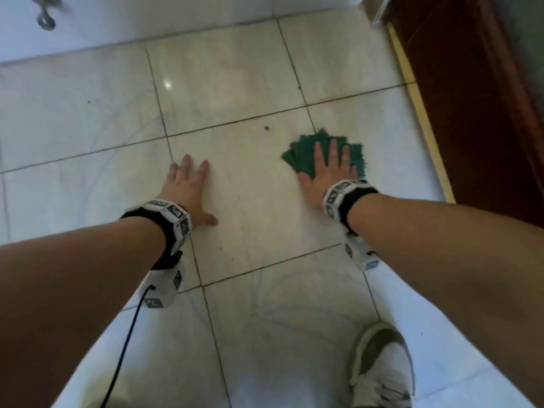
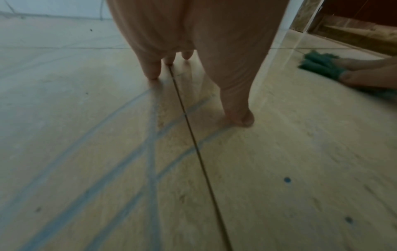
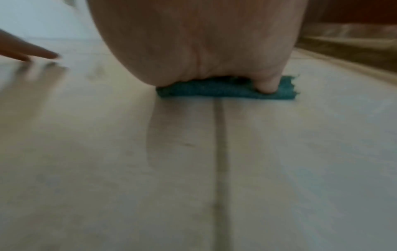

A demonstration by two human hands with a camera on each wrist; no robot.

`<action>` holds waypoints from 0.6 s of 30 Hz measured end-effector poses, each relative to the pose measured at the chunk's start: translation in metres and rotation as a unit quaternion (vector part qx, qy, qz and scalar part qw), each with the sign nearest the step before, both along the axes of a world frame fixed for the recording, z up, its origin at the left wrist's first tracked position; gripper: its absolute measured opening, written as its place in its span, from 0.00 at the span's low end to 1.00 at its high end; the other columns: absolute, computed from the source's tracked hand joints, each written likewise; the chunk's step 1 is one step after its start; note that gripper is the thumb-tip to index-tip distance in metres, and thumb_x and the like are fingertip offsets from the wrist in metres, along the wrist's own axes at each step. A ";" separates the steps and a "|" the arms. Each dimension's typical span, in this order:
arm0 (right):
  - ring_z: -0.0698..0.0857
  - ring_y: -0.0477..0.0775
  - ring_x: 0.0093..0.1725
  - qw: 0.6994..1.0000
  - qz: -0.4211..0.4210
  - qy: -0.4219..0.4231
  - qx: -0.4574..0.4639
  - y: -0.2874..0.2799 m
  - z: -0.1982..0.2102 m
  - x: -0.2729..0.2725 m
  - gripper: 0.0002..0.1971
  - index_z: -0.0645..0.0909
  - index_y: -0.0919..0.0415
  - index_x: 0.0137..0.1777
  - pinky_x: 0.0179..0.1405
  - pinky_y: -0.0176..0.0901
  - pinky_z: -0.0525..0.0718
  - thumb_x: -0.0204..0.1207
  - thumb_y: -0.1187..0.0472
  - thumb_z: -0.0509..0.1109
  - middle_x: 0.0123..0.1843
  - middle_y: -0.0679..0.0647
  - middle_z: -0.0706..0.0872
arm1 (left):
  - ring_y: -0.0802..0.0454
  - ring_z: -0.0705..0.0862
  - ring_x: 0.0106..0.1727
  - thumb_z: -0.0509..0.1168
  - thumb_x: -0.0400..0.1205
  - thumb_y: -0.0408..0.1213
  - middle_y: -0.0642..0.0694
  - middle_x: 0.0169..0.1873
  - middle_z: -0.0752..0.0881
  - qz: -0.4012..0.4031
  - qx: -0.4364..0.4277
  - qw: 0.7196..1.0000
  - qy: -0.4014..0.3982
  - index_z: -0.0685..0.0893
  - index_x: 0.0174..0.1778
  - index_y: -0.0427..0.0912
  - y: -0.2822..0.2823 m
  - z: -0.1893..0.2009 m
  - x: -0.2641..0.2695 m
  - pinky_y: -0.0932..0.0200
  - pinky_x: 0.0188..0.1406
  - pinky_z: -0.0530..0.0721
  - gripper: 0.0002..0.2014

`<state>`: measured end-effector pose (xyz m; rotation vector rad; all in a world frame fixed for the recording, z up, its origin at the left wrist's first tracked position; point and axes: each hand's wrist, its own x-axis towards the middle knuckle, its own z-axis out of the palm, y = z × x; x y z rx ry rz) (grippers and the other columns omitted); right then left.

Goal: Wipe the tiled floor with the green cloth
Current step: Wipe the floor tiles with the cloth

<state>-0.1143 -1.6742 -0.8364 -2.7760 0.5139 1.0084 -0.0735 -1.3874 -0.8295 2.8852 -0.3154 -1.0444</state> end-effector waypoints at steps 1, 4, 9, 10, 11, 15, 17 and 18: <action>0.32 0.67 0.86 0.999 -0.029 0.010 -0.013 -0.018 0.002 -0.005 0.41 0.30 0.50 0.87 0.85 0.69 0.44 0.86 0.35 0.48 0.87 0.58 0.27 | 0.40 0.38 0.87 0.81 0.69 0.51 0.44 0.86 0.34 -0.002 -0.004 1.000 -0.001 0.38 0.87 0.52 0.002 0.001 -0.002 0.45 0.85 0.49 0.64; 0.33 0.68 0.86 0.998 -0.050 0.014 -0.042 -0.035 0.001 -0.031 0.41 0.30 0.52 0.87 0.85 0.69 0.45 0.86 0.36 0.48 0.87 0.60 0.27 | 0.40 0.38 0.87 0.81 0.69 0.52 0.43 0.86 0.34 0.002 0.003 1.000 0.000 0.36 0.87 0.51 0.018 0.002 -0.007 0.44 0.86 0.50 0.65; 0.26 0.69 0.84 0.978 0.204 0.035 0.001 0.042 0.004 -0.080 0.44 0.20 0.53 0.80 0.84 0.67 0.42 0.85 0.36 0.49 0.84 0.62 0.22 | 0.38 0.38 0.86 0.81 0.67 0.57 0.41 0.86 0.34 0.054 0.050 0.997 0.013 0.35 0.86 0.45 0.071 0.002 -0.012 0.40 0.85 0.52 0.68; 0.24 0.67 0.82 0.962 0.268 0.041 0.023 0.064 0.002 -0.092 0.44 0.19 0.53 0.79 0.84 0.67 0.40 0.84 0.35 0.50 0.83 0.61 0.20 | 0.38 0.38 0.87 0.81 0.66 0.57 0.41 0.86 0.34 0.066 0.047 0.997 0.016 0.35 0.86 0.44 0.077 0.002 -0.013 0.41 0.85 0.51 0.68; 0.23 0.65 0.81 0.945 0.320 0.043 0.048 0.088 0.000 -0.103 0.45 0.21 0.52 0.79 0.84 0.66 0.38 0.84 0.35 0.52 0.82 0.60 0.20 | 0.38 0.38 0.87 0.81 0.66 0.58 0.41 0.86 0.34 0.072 0.042 0.996 0.018 0.36 0.86 0.44 0.080 0.001 -0.013 0.41 0.85 0.51 0.69; 0.30 0.66 0.85 0.917 0.390 0.003 0.080 0.164 -0.010 -0.099 0.44 0.36 0.49 0.88 0.82 0.66 0.37 0.82 0.35 0.56 0.84 0.56 0.27 | 0.38 0.37 0.86 0.81 0.67 0.57 0.40 0.86 0.34 0.077 0.021 0.997 0.017 0.36 0.87 0.43 0.081 -0.004 -0.014 0.40 0.85 0.51 0.68; 0.29 0.66 0.85 0.927 0.370 -0.006 0.062 0.185 -0.012 -0.065 0.42 0.33 0.48 0.87 0.82 0.65 0.35 0.83 0.34 0.53 0.86 0.56 0.26 | 0.38 0.37 0.86 0.80 0.70 0.55 0.41 0.86 0.35 0.077 0.016 0.997 0.013 0.37 0.87 0.44 0.081 -0.006 -0.013 0.39 0.85 0.52 0.65; 0.29 0.65 0.85 0.934 0.354 -0.017 0.052 0.192 -0.013 -0.042 0.42 0.32 0.47 0.87 0.83 0.65 0.36 0.84 0.34 0.51 0.87 0.56 0.27 | 0.38 0.37 0.86 0.80 0.70 0.55 0.41 0.86 0.35 0.079 0.012 0.997 0.016 0.37 0.87 0.44 0.082 -0.007 -0.013 0.39 0.85 0.51 0.64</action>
